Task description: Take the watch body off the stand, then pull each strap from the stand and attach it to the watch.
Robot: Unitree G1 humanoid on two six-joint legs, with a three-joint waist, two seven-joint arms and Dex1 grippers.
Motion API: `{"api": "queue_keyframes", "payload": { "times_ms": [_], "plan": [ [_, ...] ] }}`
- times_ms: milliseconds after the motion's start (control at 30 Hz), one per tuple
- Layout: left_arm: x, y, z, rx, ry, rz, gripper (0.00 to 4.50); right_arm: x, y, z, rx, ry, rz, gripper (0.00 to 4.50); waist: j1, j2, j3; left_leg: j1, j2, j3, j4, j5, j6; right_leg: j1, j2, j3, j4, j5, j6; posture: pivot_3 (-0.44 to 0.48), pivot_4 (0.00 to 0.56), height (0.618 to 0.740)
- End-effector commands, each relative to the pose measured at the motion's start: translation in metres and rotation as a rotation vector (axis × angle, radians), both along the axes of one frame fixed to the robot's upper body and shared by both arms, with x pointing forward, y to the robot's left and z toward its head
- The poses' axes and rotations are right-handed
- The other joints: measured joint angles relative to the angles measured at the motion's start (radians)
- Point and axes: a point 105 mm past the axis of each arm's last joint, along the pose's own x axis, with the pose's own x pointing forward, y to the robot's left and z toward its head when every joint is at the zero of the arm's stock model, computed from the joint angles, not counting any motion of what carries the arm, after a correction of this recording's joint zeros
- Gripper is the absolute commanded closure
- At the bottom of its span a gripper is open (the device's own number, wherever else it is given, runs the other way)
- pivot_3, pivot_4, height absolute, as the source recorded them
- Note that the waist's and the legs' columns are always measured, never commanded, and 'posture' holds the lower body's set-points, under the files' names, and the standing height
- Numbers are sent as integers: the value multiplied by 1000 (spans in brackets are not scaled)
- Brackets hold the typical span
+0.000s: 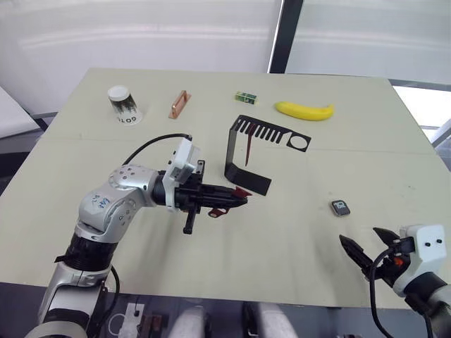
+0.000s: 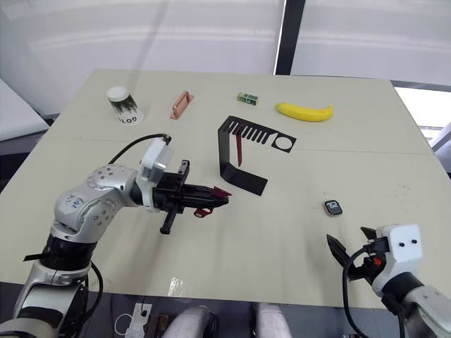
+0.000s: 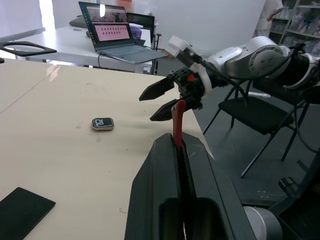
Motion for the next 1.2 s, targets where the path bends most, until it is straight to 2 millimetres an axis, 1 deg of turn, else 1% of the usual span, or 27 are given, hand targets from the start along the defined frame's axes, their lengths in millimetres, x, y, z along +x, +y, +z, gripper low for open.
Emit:
{"api": "queue_keyframes", "payload": {
  "times_ms": [33,200,300,467,600,1200],
  "plan": [
    [0,0,6,-16,-26,-2,4500,10,-3,-3,-29,-29,0,18,3,1,0,0,0,0,0,0,0,0,0,0,0,0,0,0,150,740],
    [0,0,5,-21,-23,9,4500,31,-4,-12,-25,-42,7,18,4,1,0,0,0,0,0,0,0,-1,0,0,0,0,0,0,150,740],
    [0,0,5,-21,-25,15,4500,39,-6,-17,-37,-45,5,18,5,1,0,0,0,0,0,0,0,-1,0,0,1,0,0,0,150,740],
    [0,2,6,-21,-24,30,4500,57,-12,-18,-22,-62,-21,18,5,1,0,0,0,0,0,0,0,0,0,0,1,0,0,0,150,740],
    [-1,2,6,-21,-24,34,4500,63,-9,-21,-16,-61,-19,18,5,1,0,0,0,0,0,0,0,-1,0,-1,1,0,0,0,150,740],
    [-3,0,5,-21,-36,37,4500,71,-9,-31,-19,-39,-99,18,3,1,0,0,0,0,0,0,-1,0,0,0,2,0,0,0,150,740]
  ]
}}
